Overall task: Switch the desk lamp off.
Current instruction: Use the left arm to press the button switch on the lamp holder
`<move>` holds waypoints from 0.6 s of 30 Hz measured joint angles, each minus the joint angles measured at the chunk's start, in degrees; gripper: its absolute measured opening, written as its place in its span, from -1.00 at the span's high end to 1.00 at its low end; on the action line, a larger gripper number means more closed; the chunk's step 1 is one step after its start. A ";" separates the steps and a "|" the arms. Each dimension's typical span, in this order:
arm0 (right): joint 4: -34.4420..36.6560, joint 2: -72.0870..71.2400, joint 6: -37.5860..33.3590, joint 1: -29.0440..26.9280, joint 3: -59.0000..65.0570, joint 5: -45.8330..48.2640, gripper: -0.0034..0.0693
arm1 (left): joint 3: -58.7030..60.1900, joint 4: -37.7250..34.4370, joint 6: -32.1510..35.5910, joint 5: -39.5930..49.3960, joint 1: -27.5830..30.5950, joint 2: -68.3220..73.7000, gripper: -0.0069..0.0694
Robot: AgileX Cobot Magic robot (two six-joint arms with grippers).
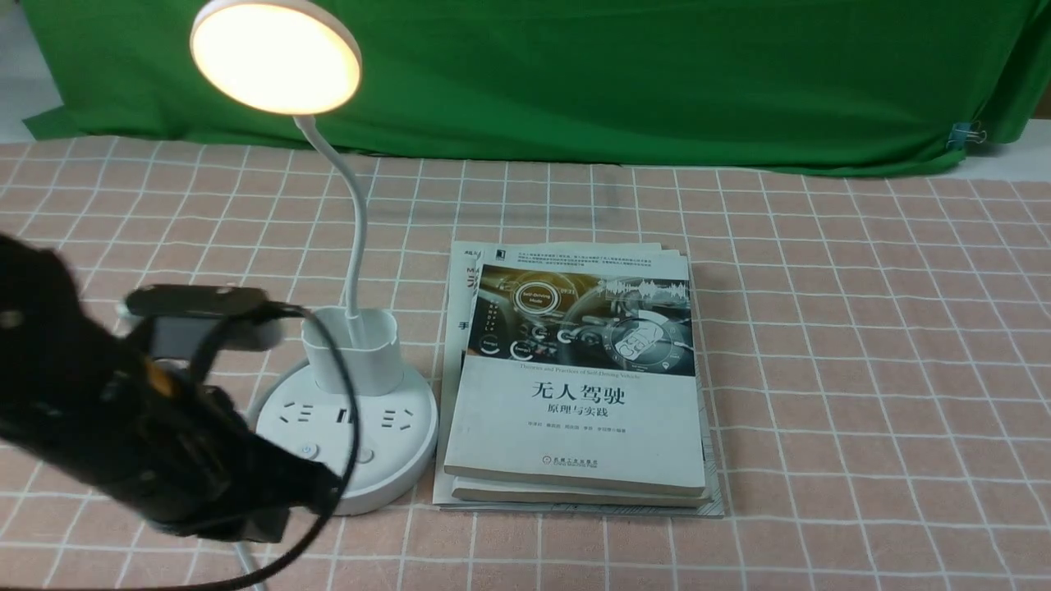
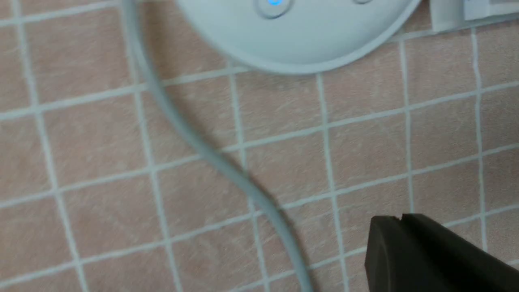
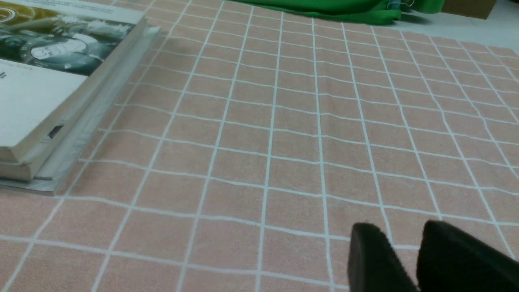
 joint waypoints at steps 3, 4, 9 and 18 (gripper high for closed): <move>0.00 0.00 0.00 0.00 0.00 0.00 0.25 | -4.85 0.91 -0.60 0.29 -3.47 6.44 0.80; 0.00 0.00 0.00 0.00 0.00 0.00 0.25 | -6.32 1.40 -0.68 0.49 -3.82 8.37 0.80; 0.00 0.00 0.00 0.00 0.00 0.00 0.25 | -13.10 4.97 -1.76 0.72 -4.13 15.76 0.80; 0.00 0.00 0.00 0.00 0.00 0.00 0.25 | -20.02 7.49 -2.90 1.28 -2.64 24.20 0.80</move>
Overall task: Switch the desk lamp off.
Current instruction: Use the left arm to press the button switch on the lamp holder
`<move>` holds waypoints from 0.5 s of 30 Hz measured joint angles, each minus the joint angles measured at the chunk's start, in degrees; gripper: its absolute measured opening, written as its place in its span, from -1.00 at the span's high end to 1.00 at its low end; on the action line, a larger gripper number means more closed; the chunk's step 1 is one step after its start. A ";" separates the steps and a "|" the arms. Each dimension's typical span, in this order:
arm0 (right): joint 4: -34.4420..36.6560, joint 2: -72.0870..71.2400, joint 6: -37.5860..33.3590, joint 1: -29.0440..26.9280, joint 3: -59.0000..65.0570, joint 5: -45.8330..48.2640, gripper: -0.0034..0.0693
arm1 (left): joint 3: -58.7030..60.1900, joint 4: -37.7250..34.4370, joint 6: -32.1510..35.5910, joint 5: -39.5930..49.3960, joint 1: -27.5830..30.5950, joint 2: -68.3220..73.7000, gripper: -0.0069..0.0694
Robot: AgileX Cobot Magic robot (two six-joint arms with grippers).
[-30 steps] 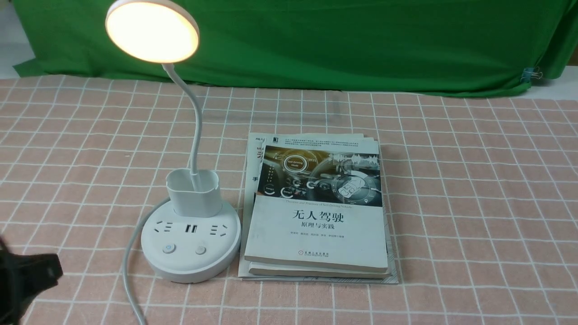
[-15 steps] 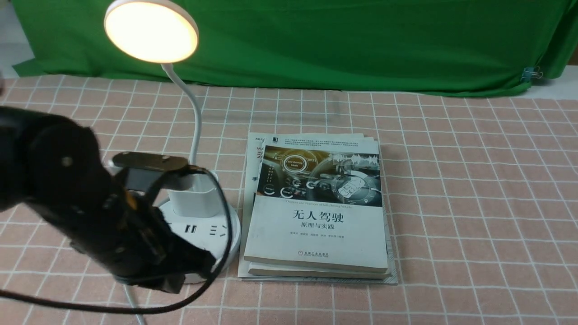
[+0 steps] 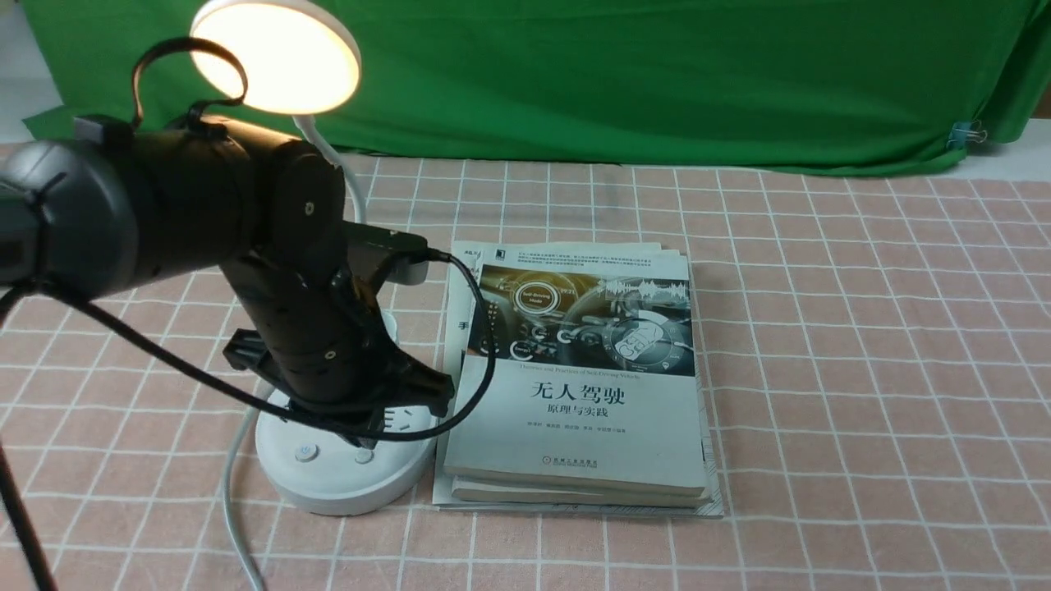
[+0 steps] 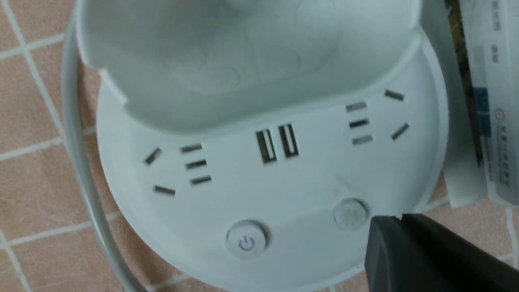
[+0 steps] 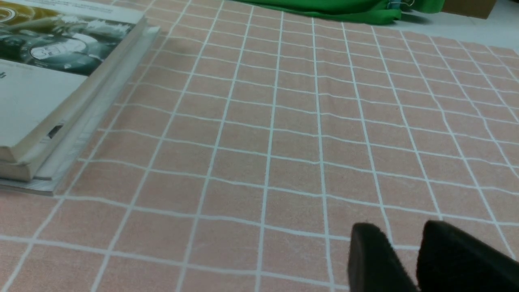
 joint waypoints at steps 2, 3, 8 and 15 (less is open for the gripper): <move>0.00 0.00 0.00 0.00 0.00 0.00 0.25 | -0.26 0.04 -0.31 0.05 0.08 0.87 0.80; 0.00 0.00 0.00 0.00 0.00 0.00 0.25 | -0.26 0.04 -0.31 0.05 0.41 1.98 0.80; 0.00 0.00 0.00 0.00 0.00 0.00 0.25 | -0.76 0.04 -0.31 0.47 0.54 4.54 0.80; 0.00 0.00 0.00 0.00 0.00 0.00 0.25 | -1.25 0.48 -0.77 1.39 0.58 4.28 0.80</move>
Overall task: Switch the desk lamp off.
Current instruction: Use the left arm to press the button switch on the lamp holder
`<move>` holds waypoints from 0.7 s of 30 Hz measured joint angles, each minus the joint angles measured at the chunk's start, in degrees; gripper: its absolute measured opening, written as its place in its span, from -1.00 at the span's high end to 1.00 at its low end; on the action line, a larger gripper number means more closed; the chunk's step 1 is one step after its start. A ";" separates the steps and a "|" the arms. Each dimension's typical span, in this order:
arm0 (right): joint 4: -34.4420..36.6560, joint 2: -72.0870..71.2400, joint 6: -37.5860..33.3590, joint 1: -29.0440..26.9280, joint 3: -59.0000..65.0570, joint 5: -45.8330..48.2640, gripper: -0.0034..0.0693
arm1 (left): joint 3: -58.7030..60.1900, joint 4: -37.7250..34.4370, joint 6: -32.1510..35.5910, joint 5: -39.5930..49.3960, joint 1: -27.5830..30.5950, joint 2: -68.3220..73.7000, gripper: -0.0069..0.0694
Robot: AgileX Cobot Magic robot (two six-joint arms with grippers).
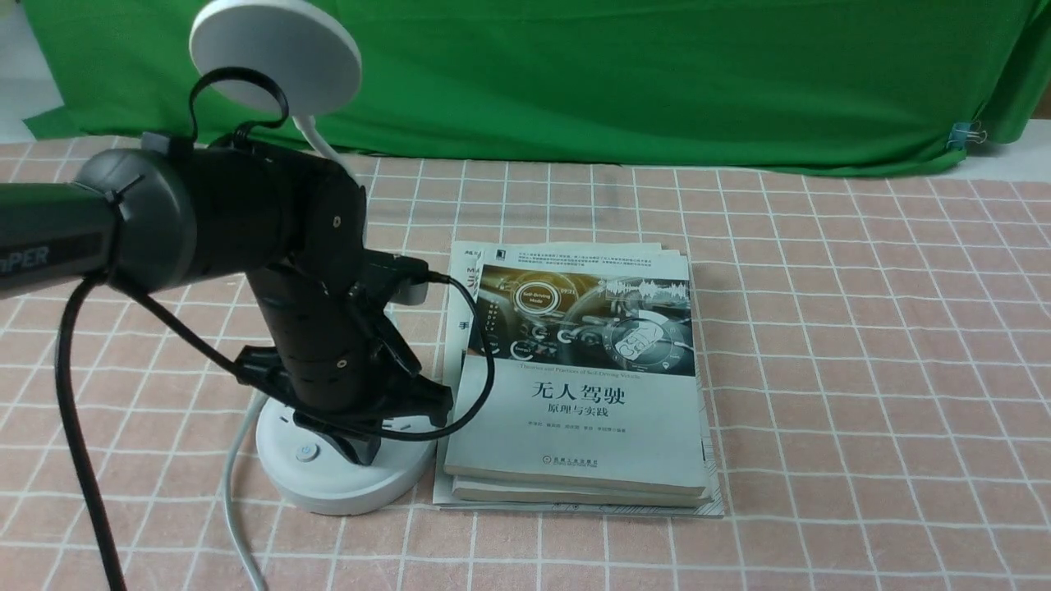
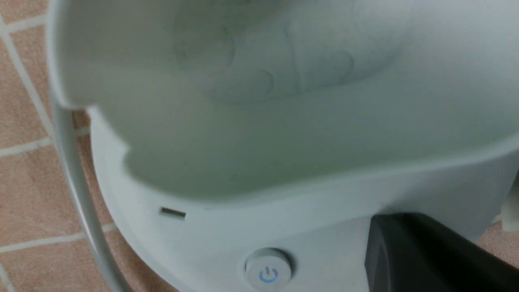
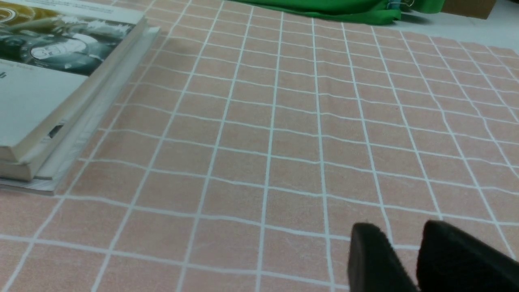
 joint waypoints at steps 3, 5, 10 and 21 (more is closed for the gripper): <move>0.00 0.00 0.00 0.00 0.00 0.00 0.25 | 0.39 0.57 -0.27 0.49 0.00 -1.71 0.80; 0.00 0.00 0.00 0.00 0.00 0.00 0.25 | 0.44 0.86 -0.31 0.62 0.00 -4.07 0.80; 0.00 0.00 0.00 0.00 0.00 0.00 0.25 | 0.44 1.24 -0.49 0.37 0.00 -5.19 0.80; 0.00 0.00 0.00 0.00 0.00 0.00 0.25 | 0.32 1.25 -0.22 -0.05 0.00 -0.22 0.80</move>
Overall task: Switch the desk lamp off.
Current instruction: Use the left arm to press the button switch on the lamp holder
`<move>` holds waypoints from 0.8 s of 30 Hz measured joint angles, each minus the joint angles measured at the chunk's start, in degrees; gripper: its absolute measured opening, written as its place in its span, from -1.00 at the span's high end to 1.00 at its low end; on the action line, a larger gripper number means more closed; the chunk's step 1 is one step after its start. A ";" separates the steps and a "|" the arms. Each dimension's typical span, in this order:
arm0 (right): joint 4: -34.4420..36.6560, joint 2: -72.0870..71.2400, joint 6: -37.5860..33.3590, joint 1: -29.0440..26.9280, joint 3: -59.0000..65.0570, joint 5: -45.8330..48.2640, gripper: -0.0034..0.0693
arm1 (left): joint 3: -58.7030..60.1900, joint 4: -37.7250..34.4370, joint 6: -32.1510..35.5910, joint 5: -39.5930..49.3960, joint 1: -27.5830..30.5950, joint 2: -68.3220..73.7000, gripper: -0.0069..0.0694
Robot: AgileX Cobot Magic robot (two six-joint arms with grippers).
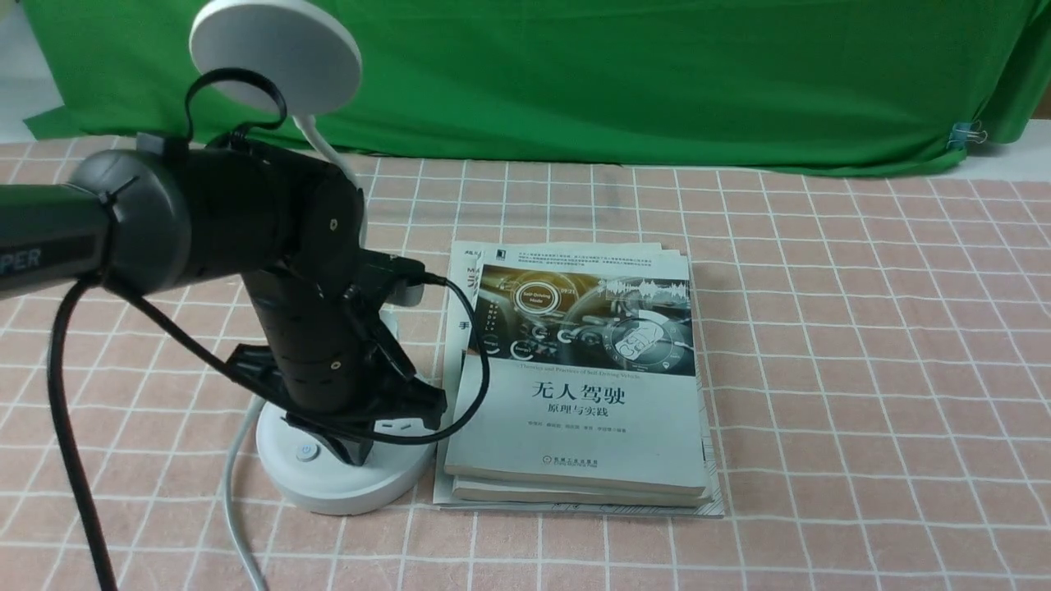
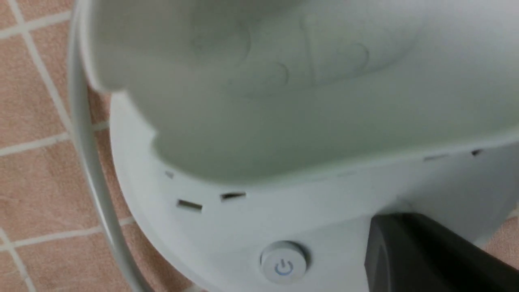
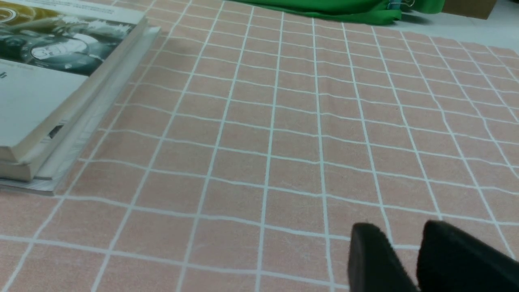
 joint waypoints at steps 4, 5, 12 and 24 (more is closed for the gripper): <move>0.00 0.00 0.00 0.00 0.00 0.00 0.25 | 0.06 0.00 0.00 0.52 0.00 -2.55 0.80; 0.00 0.00 0.00 0.00 0.00 0.00 0.25 | 0.06 0.00 -0.05 0.52 0.00 -3.30 0.80; 0.00 0.00 0.00 0.00 0.00 0.00 0.25 | 0.06 -0.50 -0.12 -0.59 -0.20 -3.21 0.80; 0.00 0.00 0.00 0.00 0.00 0.00 0.25 | 0.15 -1.28 0.68 -0.52 -0.49 -2.24 0.80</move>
